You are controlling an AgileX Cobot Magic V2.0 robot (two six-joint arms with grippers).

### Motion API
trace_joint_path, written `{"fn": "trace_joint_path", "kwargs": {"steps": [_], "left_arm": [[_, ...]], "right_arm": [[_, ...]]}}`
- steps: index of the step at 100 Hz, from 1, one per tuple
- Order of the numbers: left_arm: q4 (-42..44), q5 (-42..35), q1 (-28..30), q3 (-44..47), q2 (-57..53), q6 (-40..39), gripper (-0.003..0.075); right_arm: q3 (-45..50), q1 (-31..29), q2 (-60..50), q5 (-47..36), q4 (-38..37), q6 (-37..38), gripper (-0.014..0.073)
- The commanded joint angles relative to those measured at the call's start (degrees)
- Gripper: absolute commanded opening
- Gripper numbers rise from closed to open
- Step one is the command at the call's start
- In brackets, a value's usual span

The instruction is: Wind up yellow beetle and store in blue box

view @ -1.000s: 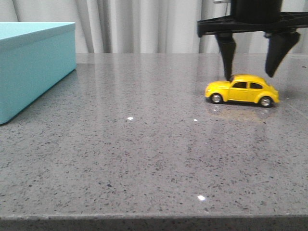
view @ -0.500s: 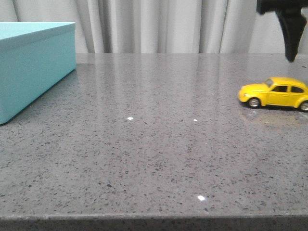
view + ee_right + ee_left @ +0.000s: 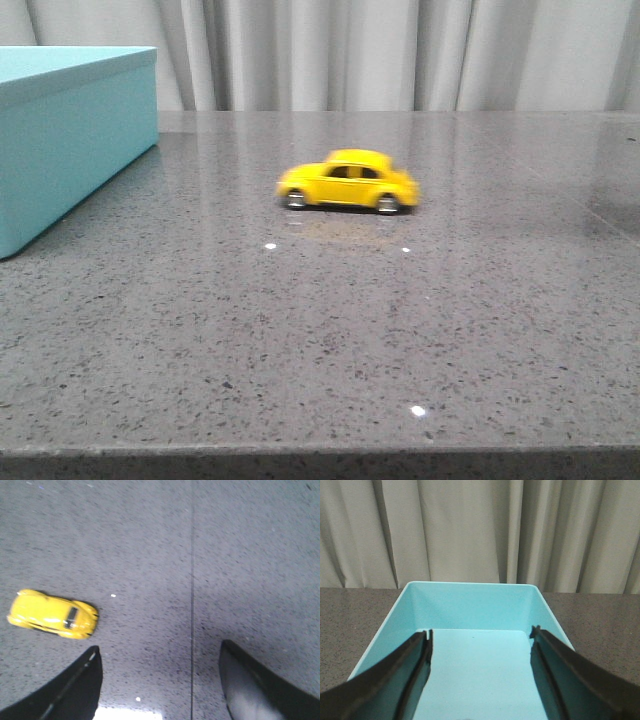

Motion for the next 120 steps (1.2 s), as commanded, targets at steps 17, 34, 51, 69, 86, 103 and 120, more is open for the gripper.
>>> {"fn": "trace_joint_path", "kwargs": {"steps": [17, 34, 51, 69, 86, 103, 120], "left_arm": [[-0.7, -2.1, 0.0, -2.8, 0.7, -0.4, 0.0421], [-0.7, 4.9, 0.0, -7.5, 3.6, -0.4, 0.0421], [-0.7, 9.7, -1.4, -14.7, 9.4, 4.8, 0.0421], [-0.7, 17.0, -7.7, -24.1, 18.3, 14.0, 0.0424], [-0.7, 24.3, -13.5, -34.5, 28.3, 22.6, 0.0481], [-0.7, 37.2, -16.7, -46.4, 39.3, 29.8, 0.0552], [-0.7, 46.4, -20.0, -58.5, 49.7, 38.7, 0.0552]], "right_arm": [[9.7, 1.0, -10.2, -15.5, -1.1, -0.7, 0.0496], [17.2, 1.0, -16.7, -21.4, -1.1, -0.7, 0.0496], [22.7, 1.0, -22.6, -24.8, -1.0, -0.7, 0.0496], [25.7, 1.0, -28.4, -25.2, -0.8, -0.7, 0.0496], [26.3, 1.0, -31.9, -25.0, 1.0, -0.7, 0.0496], [26.3, 1.0, -32.9, -25.0, 2.4, -0.7, 0.0496], [26.3, 1.0, -32.9, -25.1, 2.7, -0.7, 0.0496]]}}
